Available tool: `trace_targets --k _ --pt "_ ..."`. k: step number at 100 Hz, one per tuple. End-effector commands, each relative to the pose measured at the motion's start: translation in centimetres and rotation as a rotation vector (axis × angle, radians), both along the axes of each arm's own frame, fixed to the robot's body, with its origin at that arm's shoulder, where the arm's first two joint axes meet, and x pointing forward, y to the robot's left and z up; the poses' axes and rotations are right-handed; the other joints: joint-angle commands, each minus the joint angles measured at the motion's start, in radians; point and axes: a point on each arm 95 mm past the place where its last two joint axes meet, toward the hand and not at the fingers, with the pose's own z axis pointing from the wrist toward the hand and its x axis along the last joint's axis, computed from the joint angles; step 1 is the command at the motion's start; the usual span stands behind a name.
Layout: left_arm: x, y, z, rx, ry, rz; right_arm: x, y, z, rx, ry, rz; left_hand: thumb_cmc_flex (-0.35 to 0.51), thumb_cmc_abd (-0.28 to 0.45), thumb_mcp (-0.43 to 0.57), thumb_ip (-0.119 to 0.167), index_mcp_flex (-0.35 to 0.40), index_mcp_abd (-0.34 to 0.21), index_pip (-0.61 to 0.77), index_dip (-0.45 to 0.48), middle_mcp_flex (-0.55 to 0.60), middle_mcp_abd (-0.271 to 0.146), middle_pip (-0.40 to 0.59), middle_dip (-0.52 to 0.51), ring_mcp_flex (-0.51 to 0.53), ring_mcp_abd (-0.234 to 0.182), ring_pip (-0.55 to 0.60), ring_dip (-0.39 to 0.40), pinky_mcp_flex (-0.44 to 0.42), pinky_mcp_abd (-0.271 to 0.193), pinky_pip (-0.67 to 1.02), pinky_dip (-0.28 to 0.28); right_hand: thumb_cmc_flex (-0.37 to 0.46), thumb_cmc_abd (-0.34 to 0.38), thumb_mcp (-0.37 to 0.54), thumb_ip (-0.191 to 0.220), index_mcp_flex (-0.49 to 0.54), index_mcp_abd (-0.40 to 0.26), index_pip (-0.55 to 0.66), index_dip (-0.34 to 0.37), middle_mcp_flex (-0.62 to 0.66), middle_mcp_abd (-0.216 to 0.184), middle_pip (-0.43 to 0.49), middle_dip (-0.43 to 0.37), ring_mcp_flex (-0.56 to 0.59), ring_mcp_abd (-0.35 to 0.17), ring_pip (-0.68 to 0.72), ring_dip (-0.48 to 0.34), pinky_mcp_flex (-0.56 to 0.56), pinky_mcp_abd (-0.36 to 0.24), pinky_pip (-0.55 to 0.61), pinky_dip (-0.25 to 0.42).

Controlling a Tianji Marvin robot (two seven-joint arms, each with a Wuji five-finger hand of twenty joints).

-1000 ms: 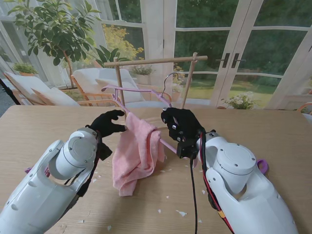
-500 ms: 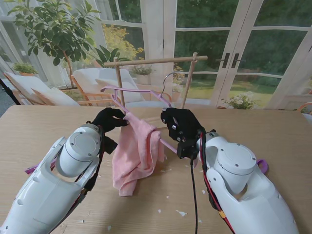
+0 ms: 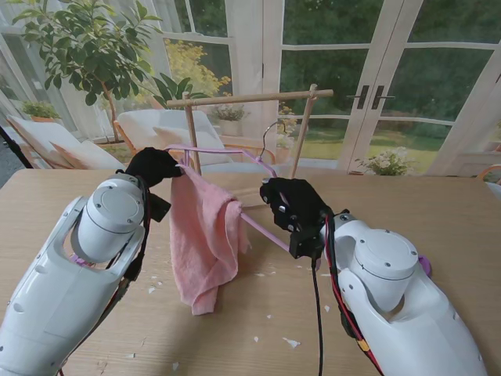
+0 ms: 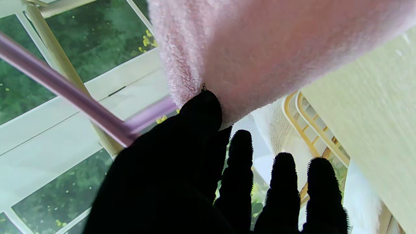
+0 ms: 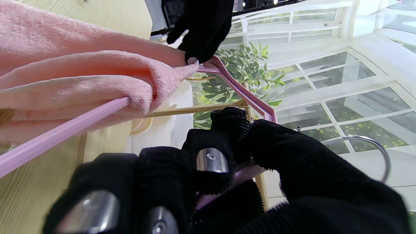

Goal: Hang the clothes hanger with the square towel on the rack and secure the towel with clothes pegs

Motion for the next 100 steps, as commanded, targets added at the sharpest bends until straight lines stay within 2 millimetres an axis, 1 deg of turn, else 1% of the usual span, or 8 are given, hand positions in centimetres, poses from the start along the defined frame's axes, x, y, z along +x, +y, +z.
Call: trace_targets --k 1,8,18,24,35,55,72,100 --pt "0.4 0.2 0.6 0.026 0.001 -0.007 -0.5 0.2 0.1 0.004 0.003 0.019 0.002 0.004 0.008 0.001 0.031 0.030 0.043 0.000 -0.002 0.014 0.022 0.016 -0.014 -0.002 0.014 -0.003 -0.011 0.001 -0.005 0.022 0.033 0.050 0.008 0.069 0.043 0.098 0.019 0.022 0.067 0.053 0.141 0.008 0.016 0.006 0.154 0.043 0.009 -0.109 0.175 1.069" --pt "0.5 0.3 0.4 0.060 0.038 -0.025 -0.5 0.1 0.2 0.005 0.002 0.022 -0.028 -0.005 0.011 0.000 -0.011 0.027 0.036 -0.011 -0.020 0.012 0.011 0.013 -0.027 -0.008 0.004 -0.008 -0.012 -0.005 -0.017 0.021 0.033 0.053 0.005 0.070 0.043 0.099 0.019 0.023 0.067 0.053 0.141 0.008 0.016 0.006 0.154 0.043 0.009 -0.111 0.175 1.069" --pt "0.4 0.5 0.0 0.102 0.089 -0.048 -0.5 0.0 0.3 0.002 -0.001 0.020 -0.147 -0.004 0.089 -0.004 -0.171 0.023 -0.113 -0.013 -0.092 0.008 -0.019 0.003 -0.033 -0.016 -0.052 -0.014 -0.012 -0.016 -0.080 0.031 0.035 0.053 0.002 0.071 0.043 0.099 0.018 0.023 0.067 0.053 0.141 0.008 0.016 0.005 0.154 0.043 0.009 -0.113 0.175 1.068" --pt "0.3 0.7 -0.2 0.127 0.102 -0.061 -0.4 -0.1 0.4 0.000 -0.003 0.017 -0.257 0.035 0.189 0.043 -0.254 0.029 -0.213 -0.038 -0.116 0.021 -0.049 -0.014 -0.036 -0.020 -0.082 -0.011 -0.013 -0.018 -0.104 0.046 0.035 0.053 0.002 0.072 0.043 0.098 0.018 0.024 0.067 0.053 0.141 0.008 0.016 0.005 0.154 0.043 0.009 -0.113 0.175 1.068" --pt "0.0 1.1 -0.1 0.155 0.122 -0.079 -0.3 -0.4 0.5 -0.002 -0.005 0.005 -0.287 0.041 0.184 0.048 -0.366 0.021 -0.308 -0.096 -0.138 0.019 -0.095 -0.047 -0.041 -0.022 -0.126 -0.027 -0.019 -0.020 -0.145 0.045 0.036 0.053 0.001 0.074 0.043 0.099 0.017 0.024 0.067 0.053 0.141 0.008 0.016 0.005 0.154 0.043 0.009 -0.114 0.175 1.067" --pt "-1.0 2.4 1.2 0.236 0.088 -0.098 0.0 -1.1 0.4 -0.014 0.001 -0.017 -0.293 0.045 0.167 0.049 -0.468 0.022 -0.359 -0.125 -0.168 0.016 -0.122 -0.067 -0.047 -0.030 -0.161 -0.038 -0.024 -0.023 -0.180 0.047 0.037 0.053 -0.002 0.075 0.043 0.099 0.017 0.025 0.067 0.053 0.141 0.008 0.016 0.005 0.154 0.043 0.009 -0.115 0.175 1.067" --pt "-2.0 2.8 3.0 0.294 -0.006 -0.175 0.0 -1.4 0.4 -0.033 0.006 -0.004 -0.302 0.005 0.193 0.046 -0.531 -0.035 -0.441 -0.188 -0.207 -0.028 -0.173 -0.121 -0.051 -0.057 -0.252 -0.100 -0.016 -0.060 -0.291 0.005 0.039 0.055 -0.005 0.077 0.043 0.100 0.016 0.025 0.067 0.053 0.141 0.008 0.016 0.003 0.153 0.043 0.009 -0.117 0.175 1.067" --pt "-3.2 0.6 5.1 0.252 -0.132 -0.403 -0.2 -0.8 0.5 -0.070 0.005 0.060 -0.346 -0.045 0.232 0.040 -0.609 -0.101 -0.514 -0.232 -0.224 -0.090 -0.277 -0.191 -0.048 -0.095 -0.324 -0.163 0.011 -0.101 -0.389 -0.075 0.041 0.059 -0.013 0.082 0.039 0.100 0.013 0.027 0.064 0.052 0.140 0.009 0.016 -0.002 0.152 0.042 0.011 -0.128 0.175 1.063"
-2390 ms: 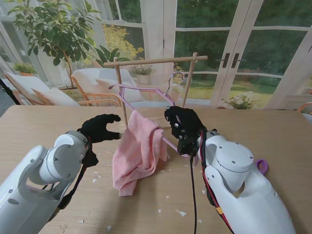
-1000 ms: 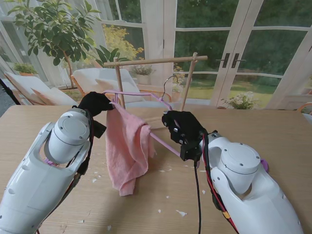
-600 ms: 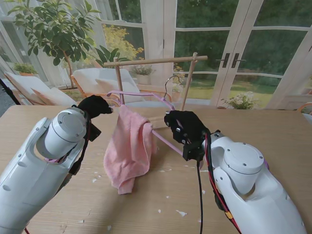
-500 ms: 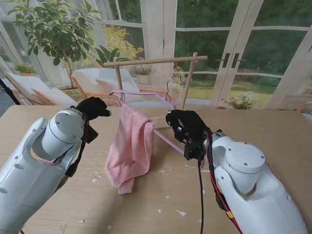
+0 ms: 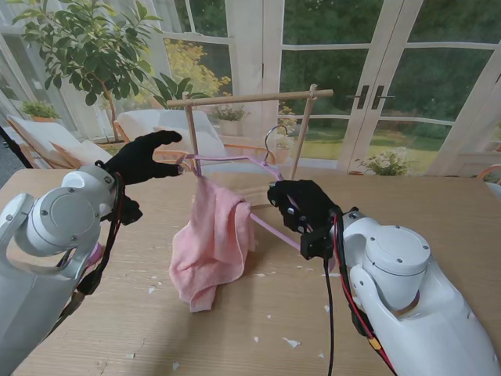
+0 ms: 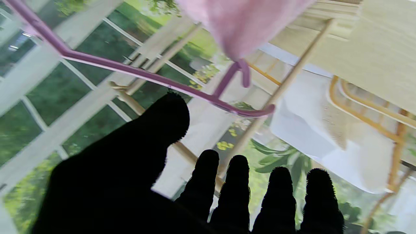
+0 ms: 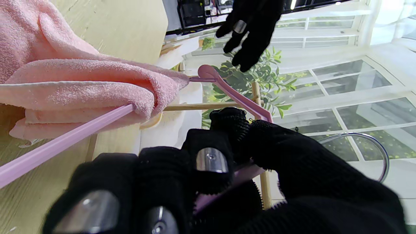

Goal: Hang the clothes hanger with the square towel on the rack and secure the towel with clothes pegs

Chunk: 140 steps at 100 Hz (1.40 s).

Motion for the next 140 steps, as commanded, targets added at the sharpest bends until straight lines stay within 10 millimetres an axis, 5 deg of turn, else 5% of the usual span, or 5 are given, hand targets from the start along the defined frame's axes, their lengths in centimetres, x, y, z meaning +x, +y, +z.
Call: trace_targets --k 1,50,93,127,140 --pt "-0.4 -1.2 0.6 0.006 -0.005 -0.042 -0.3 0.8 0.2 0.006 0.000 0.036 -0.030 -0.021 0.032 0.013 -0.046 -0.027 -0.021 -0.013 -0.027 -0.048 -0.024 -0.017 -0.023 -0.026 -0.018 -0.008 0.009 -0.034 -0.033 -0.012 0.031 0.052 0.001 0.062 0.039 0.094 0.014 0.017 0.064 0.051 0.140 0.009 0.016 -0.002 0.152 0.039 0.011 -0.128 0.175 1.063" --pt "0.2 -6.8 -1.2 0.023 0.031 -0.174 -1.1 2.8 0.8 -0.012 -0.024 0.116 0.031 0.001 0.052 0.019 -0.017 -0.084 -0.001 -0.001 -0.027 -0.049 -0.021 0.021 -0.022 -0.032 -0.016 -0.003 0.028 -0.043 -0.107 -0.038 0.029 0.051 -0.001 0.067 0.041 0.093 0.013 0.020 0.064 0.051 0.140 0.009 0.016 -0.006 0.152 0.039 0.011 -0.132 0.175 1.062" --pt "0.6 -7.7 -1.6 -0.058 -0.059 -0.143 -1.1 3.1 0.7 -0.010 -0.008 0.121 0.197 -0.100 -0.018 -0.058 0.373 -0.028 0.974 0.774 0.572 -0.006 0.441 0.668 0.314 0.113 0.515 0.203 0.120 0.152 0.564 -0.024 0.028 0.051 -0.002 0.068 0.041 0.091 0.012 0.021 0.064 0.051 0.140 0.010 0.016 -0.007 0.151 0.038 0.012 -0.135 0.175 1.060" --pt "1.0 -7.5 -1.7 -0.076 -0.079 -0.160 -0.8 2.9 0.6 -0.025 -0.013 0.113 0.109 -0.091 0.081 -0.062 0.481 -0.036 1.017 0.969 0.878 -0.022 1.041 0.732 0.938 0.141 1.268 0.502 0.715 0.373 1.188 0.396 0.014 0.037 -0.010 0.056 0.027 0.069 -0.015 0.002 0.049 0.062 0.127 0.010 0.018 -0.022 0.143 0.022 0.015 -0.163 0.175 1.037" --pt "1.2 -7.4 -1.7 -0.081 -0.086 -0.138 -0.7 2.8 0.5 -0.042 -0.031 0.103 0.028 -0.063 0.110 -0.057 0.549 -0.051 1.039 1.052 0.977 -0.083 1.118 0.748 1.149 0.058 1.458 0.435 1.094 0.338 1.532 0.220 -0.010 0.000 0.003 0.016 0.002 0.054 -0.037 -0.036 0.027 0.071 0.107 0.020 0.019 -0.027 0.137 -0.004 0.017 -0.184 0.175 1.008"
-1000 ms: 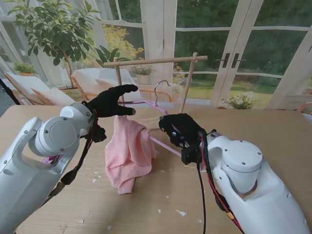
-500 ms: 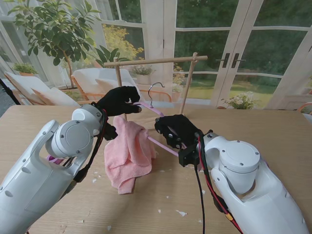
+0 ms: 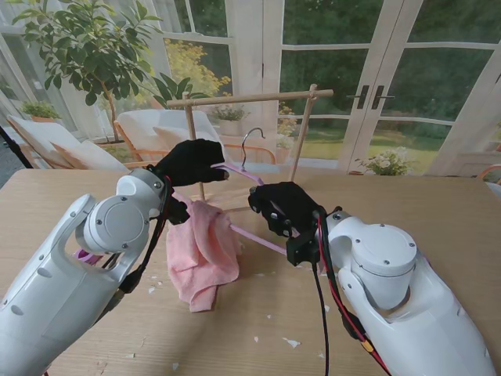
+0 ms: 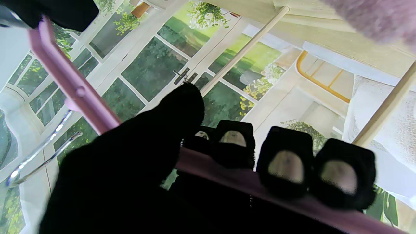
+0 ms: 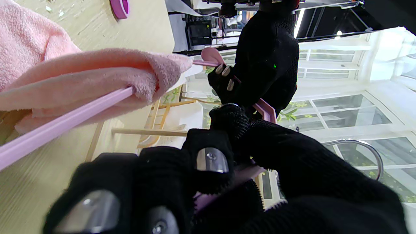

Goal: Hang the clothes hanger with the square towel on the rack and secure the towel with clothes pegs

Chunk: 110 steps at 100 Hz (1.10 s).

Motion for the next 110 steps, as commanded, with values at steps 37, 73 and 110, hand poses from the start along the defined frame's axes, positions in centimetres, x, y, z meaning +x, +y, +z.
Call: trace_targets --k 37,73,110 --pt "-0.1 -0.4 -0.1 -0.041 0.020 0.099 0.3 -0.4 -0.7 -0.114 -0.153 -0.019 -0.231 0.208 0.007 0.036 0.184 -0.037 0.049 0.172 0.193 -0.085 0.179 0.059 0.147 -0.051 0.250 -0.087 0.248 -0.101 0.423 0.077 -0.199 -0.077 -0.088 -0.136 -0.240 0.043 -0.190 -0.069 -0.257 0.054 -0.042 0.004 -0.018 0.083 0.048 -0.356 -0.002 -0.137 0.175 0.589" --pt "0.1 0.1 0.0 -0.060 -0.013 0.078 0.6 -0.6 -0.4 -0.192 -0.318 -0.093 -0.265 0.238 -0.009 0.036 0.229 -0.037 0.039 0.201 0.210 -0.075 0.179 0.068 0.146 -0.033 0.250 -0.090 0.244 -0.078 0.423 0.083 -0.200 -0.090 -0.178 -0.156 -0.427 0.096 -0.583 -0.416 -0.637 0.222 -0.667 -0.610 -0.668 0.280 -0.838 -0.629 -0.775 0.233 -0.525 0.458" --pt "0.1 0.7 0.1 -0.002 -0.046 0.076 0.9 -1.5 0.6 -0.213 -0.445 -0.239 -0.275 0.276 -0.041 0.034 0.239 -0.047 0.032 0.213 0.212 -0.073 0.177 0.073 0.146 -0.032 0.250 -0.091 0.243 -0.074 0.423 0.081 -0.180 -0.089 -0.199 -0.161 -0.585 0.097 -0.689 -0.518 -0.879 0.182 -0.791 -0.685 -0.956 0.166 -1.168 -0.754 -1.060 0.170 -0.975 0.402"
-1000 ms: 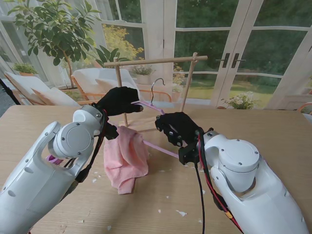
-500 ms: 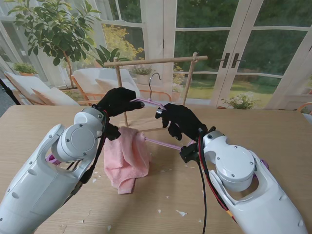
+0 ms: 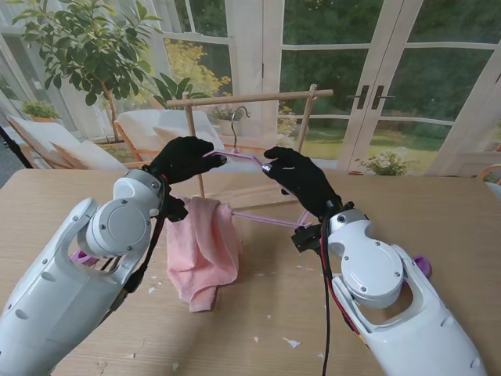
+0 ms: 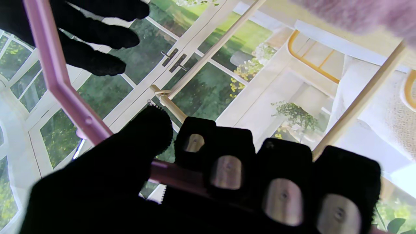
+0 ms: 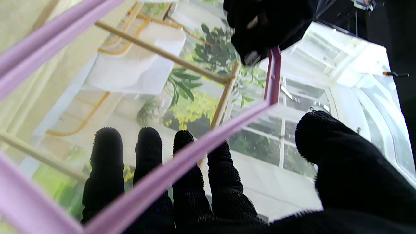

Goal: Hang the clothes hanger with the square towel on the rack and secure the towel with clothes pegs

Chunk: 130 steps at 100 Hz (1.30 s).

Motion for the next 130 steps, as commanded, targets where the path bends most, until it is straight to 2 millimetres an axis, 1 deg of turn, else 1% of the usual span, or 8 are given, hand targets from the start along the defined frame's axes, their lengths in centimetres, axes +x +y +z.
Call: trace_targets --k 1,17,36,62,77,91,104,130 --pt "-0.1 0.0 0.2 0.006 0.003 -0.008 -0.2 0.3 0.1 0.009 -0.023 -0.010 -0.045 0.057 -0.002 0.034 0.040 0.005 0.022 0.038 0.047 -0.037 0.051 0.019 0.038 0.018 0.102 -0.003 0.051 0.004 0.295 0.022 -0.006 -0.017 -0.027 -0.045 -0.027 -0.017 -0.001 -0.005 -0.030 -0.039 -0.002 -0.006 -0.037 -0.049 -0.014 -0.011 -0.024 -0.039 -0.042 0.412" --pt "-0.1 -0.2 0.0 0.018 0.008 -0.001 0.2 0.1 0.5 0.001 -0.135 -0.109 -0.039 0.064 -0.012 0.035 0.040 0.005 0.021 0.041 0.047 -0.038 0.051 0.021 0.038 0.018 0.102 -0.003 0.051 0.004 0.295 0.024 0.035 -0.026 -0.035 -0.042 -0.030 -0.028 0.017 -0.005 -0.062 -0.065 0.005 -0.007 -0.066 -0.090 -0.066 -0.046 -0.050 -0.083 -0.186 0.397" --pt "0.0 -0.3 -0.1 0.033 0.020 0.036 0.0 -0.4 0.8 -0.018 -0.232 -0.159 -0.028 0.085 -0.031 0.034 0.032 0.006 0.020 0.048 0.040 -0.038 0.052 0.025 0.038 0.018 0.102 -0.003 0.051 0.004 0.295 0.024 0.070 -0.031 -0.012 -0.036 -0.022 -0.032 0.037 -0.007 -0.063 -0.082 0.013 -0.005 -0.065 -0.107 -0.082 -0.068 -0.043 -0.102 -0.252 0.385" --pt "0.4 -0.6 0.5 0.016 0.030 0.112 -3.3 -2.1 0.2 -0.108 -0.327 -0.138 -0.010 0.103 -0.060 0.036 0.029 0.012 0.020 0.060 0.039 -0.036 0.055 0.034 0.037 0.023 0.103 -0.001 0.049 0.013 0.295 0.029 0.137 -0.077 0.268 -0.001 0.004 -0.042 0.070 -0.024 -0.040 -0.082 0.025 -0.001 -0.036 -0.096 -0.041 -0.062 -0.002 -0.079 -0.219 0.427" --pt "0.3 -0.9 0.9 0.010 0.035 0.141 -6.1 -2.6 -0.4 -0.153 -0.348 -0.058 -0.004 0.106 -0.066 0.037 0.029 0.012 0.021 0.060 0.040 -0.035 0.056 0.035 0.037 0.024 0.105 0.003 0.048 0.015 0.295 0.034 0.168 -0.095 0.354 0.037 0.034 -0.047 0.075 -0.029 0.001 -0.078 0.039 0.006 0.003 -0.077 0.014 -0.030 0.030 -0.058 -0.124 0.464" --pt "0.4 -1.1 1.4 -0.001 0.046 0.167 -8.0 -2.1 -1.3 -0.191 -0.364 0.016 0.000 0.108 -0.071 0.039 0.030 0.016 0.021 0.060 0.041 -0.035 0.057 0.036 0.037 0.025 0.106 0.005 0.048 0.018 0.295 0.038 0.166 -0.100 0.346 0.034 0.065 -0.054 0.088 -0.021 0.037 -0.075 0.068 0.019 0.040 -0.057 0.064 -0.001 0.057 -0.052 -0.040 0.482" --pt "0.6 -1.3 1.8 -0.014 0.055 0.180 -8.9 -1.0 -2.5 -0.229 -0.356 0.102 0.003 0.109 -0.076 0.039 0.029 0.015 0.021 0.060 0.041 -0.033 0.058 0.036 0.037 0.026 0.108 0.006 0.047 0.019 0.295 0.041 0.145 -0.089 0.303 -0.001 0.090 -0.060 0.093 -0.008 0.071 -0.073 0.086 0.029 0.079 -0.038 0.107 0.019 0.091 -0.049 0.045 0.483" --pt "0.0 -1.8 2.6 -0.044 0.050 0.174 -7.7 1.7 -6.4 -0.309 -0.267 0.166 0.010 0.114 -0.086 0.041 0.030 0.017 0.022 0.060 0.044 -0.035 0.059 0.036 0.037 0.024 0.111 0.007 0.047 0.019 0.295 0.047 0.121 -0.059 0.239 -0.021 0.124 -0.061 0.124 0.031 0.107 -0.063 0.129 0.057 0.114 -0.006 0.166 0.046 0.118 -0.037 0.117 0.471"
